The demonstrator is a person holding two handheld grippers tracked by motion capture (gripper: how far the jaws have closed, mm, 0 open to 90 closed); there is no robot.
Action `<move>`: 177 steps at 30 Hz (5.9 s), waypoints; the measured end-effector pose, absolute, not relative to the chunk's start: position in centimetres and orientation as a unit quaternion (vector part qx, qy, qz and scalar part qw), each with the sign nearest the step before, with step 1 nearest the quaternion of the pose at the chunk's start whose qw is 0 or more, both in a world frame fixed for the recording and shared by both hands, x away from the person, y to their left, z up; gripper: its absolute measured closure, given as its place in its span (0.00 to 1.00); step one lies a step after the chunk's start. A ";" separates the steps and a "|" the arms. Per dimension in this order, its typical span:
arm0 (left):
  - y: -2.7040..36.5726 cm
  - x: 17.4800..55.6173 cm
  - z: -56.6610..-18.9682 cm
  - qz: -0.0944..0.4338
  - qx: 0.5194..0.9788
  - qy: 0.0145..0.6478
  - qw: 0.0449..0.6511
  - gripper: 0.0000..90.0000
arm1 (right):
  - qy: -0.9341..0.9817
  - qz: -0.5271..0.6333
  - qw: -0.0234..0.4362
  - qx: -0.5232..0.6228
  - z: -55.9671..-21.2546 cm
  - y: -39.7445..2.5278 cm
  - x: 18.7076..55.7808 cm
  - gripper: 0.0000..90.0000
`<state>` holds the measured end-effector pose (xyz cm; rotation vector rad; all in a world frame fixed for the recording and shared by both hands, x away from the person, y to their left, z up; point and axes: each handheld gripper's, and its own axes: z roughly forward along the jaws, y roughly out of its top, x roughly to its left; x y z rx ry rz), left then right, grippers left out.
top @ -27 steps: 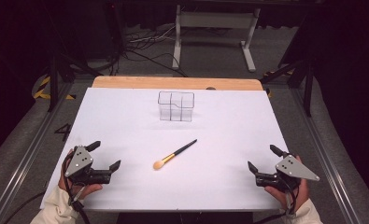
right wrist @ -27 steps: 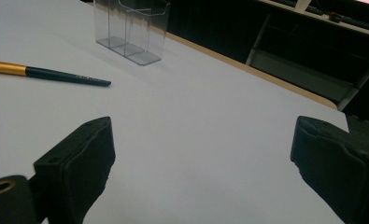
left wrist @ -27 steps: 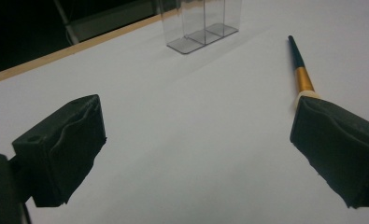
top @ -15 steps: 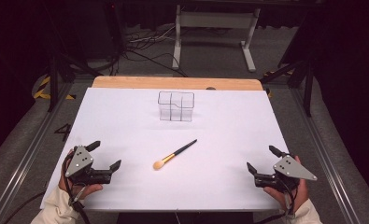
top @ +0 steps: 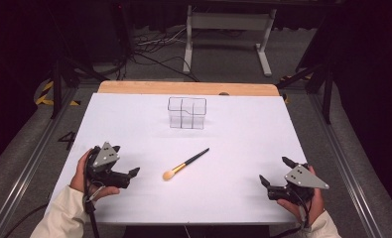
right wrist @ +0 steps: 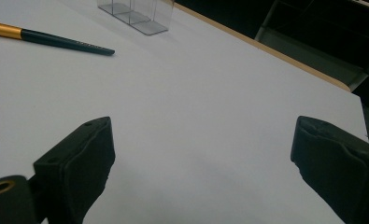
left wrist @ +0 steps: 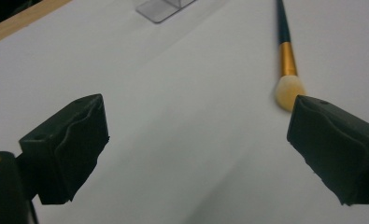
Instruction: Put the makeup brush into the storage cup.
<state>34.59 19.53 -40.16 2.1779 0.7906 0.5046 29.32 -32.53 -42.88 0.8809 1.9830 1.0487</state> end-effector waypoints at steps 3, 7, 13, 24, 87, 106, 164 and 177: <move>16.8 35.6 -39.5 0.173 0.879 0.287 0.338 0.11 | 0.769 0.403 0.355 0.346 -43.0 -32.6 29.5 0.08; 13.7 36.7 -38.8 0.142 0.908 0.264 0.294 0.17 | 0.773 0.399 0.352 0.347 -43.1 -32.6 29.5 0.08; 9.9 38.5 -38.9 0.099 0.936 0.258 0.219 0.21 | 0.779 0.390 0.348 0.346 -43.3 -32.5 29.6 0.08; 4.9 41.1 -40.9 0.060 0.958 0.251 0.127 0.30 | 0.784 0.384 0.341 0.348 -43.5 -32.6 29.8 0.08; 0.8 41.3 -38.7 0.026 0.984 0.134 0.111 0.85 | 0.804 0.221 0.552 0.008 -47.5 -11.5 31.4 0.56; 0.7 40.9 -37.9 0.030 0.980 0.122 0.153 0.85 | 0.813 0.197 0.548 -0.001 -47.4 -10.9 31.2 0.88; 24.4 31.4 -44.1 0.238 0.759 0.286 0.534 0.05 | 0.758 0.427 0.425 0.248 -42.7 -17.6 34.8 0.88; 24.5 31.2 -44.2 0.238 0.758 0.291 0.532 0.06 | 0.721 0.499 0.379 0.296 -41.2 -18.5 37.6 0.88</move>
